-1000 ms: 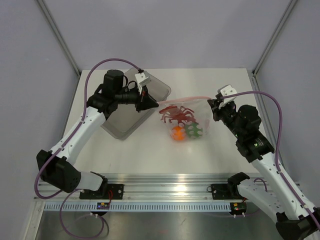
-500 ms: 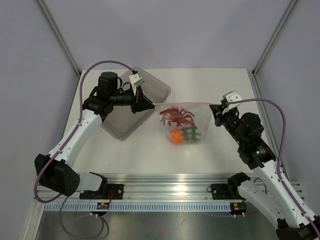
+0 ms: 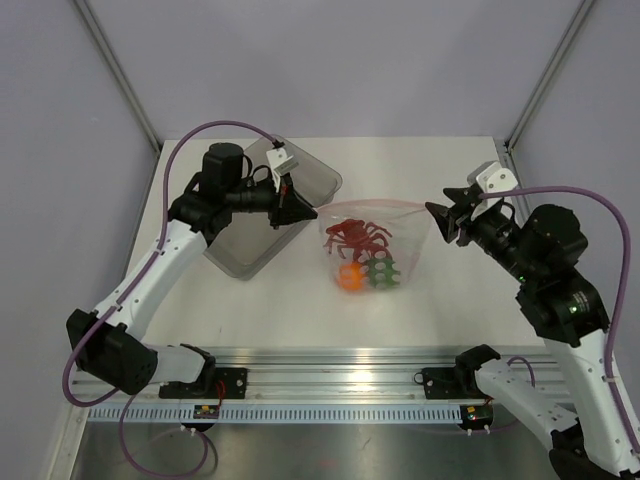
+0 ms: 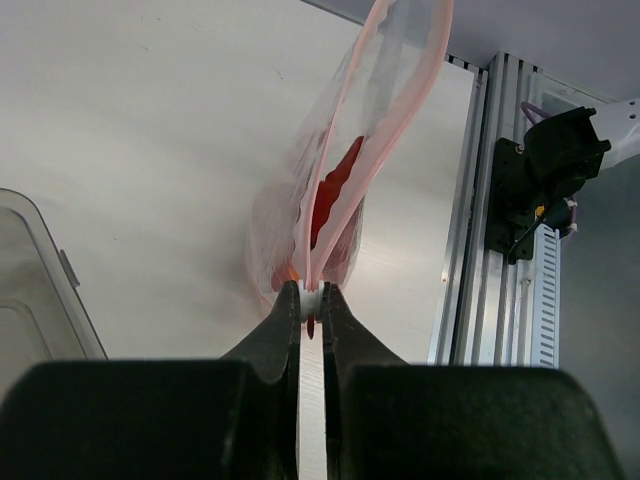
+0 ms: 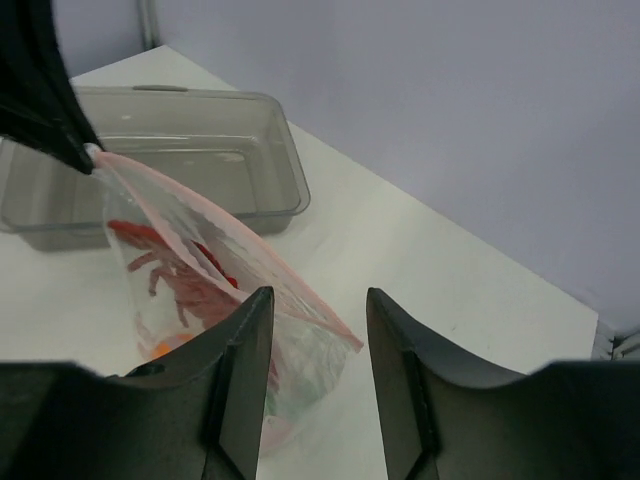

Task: Place the food in the zip-top bag and seal the zipper
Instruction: Zip the zipper food storage bag at the center of the board.

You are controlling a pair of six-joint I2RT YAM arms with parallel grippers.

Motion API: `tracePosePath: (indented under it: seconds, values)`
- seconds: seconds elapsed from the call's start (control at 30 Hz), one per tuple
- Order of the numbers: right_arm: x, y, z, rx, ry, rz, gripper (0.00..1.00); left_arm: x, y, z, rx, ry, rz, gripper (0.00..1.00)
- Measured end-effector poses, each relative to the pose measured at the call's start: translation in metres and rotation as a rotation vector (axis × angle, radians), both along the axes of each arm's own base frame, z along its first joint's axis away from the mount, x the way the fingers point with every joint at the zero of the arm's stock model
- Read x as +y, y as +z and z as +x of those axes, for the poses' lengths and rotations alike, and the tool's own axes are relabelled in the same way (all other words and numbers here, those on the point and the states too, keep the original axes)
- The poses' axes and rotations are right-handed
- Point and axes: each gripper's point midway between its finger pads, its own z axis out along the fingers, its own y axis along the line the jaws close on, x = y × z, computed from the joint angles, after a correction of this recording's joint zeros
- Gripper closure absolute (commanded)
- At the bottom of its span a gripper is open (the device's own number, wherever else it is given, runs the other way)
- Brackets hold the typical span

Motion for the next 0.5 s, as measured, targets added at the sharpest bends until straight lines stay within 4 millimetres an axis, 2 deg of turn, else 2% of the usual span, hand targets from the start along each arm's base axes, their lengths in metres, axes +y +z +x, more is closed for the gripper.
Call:
tracePosePath:
  seconds: [0.1,0.2,0.37,0.5]
  values:
    - [0.014,0.035,-0.013,-0.015,0.118,-0.043,0.5,0.0,0.004,0.0,-0.006,0.0,-0.002,1.0]
    - [0.031,0.05,-0.013,-0.009,0.222,-0.083,0.44,-0.001,0.007,-0.001,-0.012,-0.003,-0.005,1.0]
    - [0.068,0.026,0.008,0.106,0.363,-0.161,0.35,-0.003,0.011,-0.002,-0.017,-0.01,-0.008,1.0]
    - [0.124,-0.01,0.021,0.193,0.49,-0.258,0.31,-0.004,0.014,-0.002,-0.023,-0.013,-0.009,1.0]
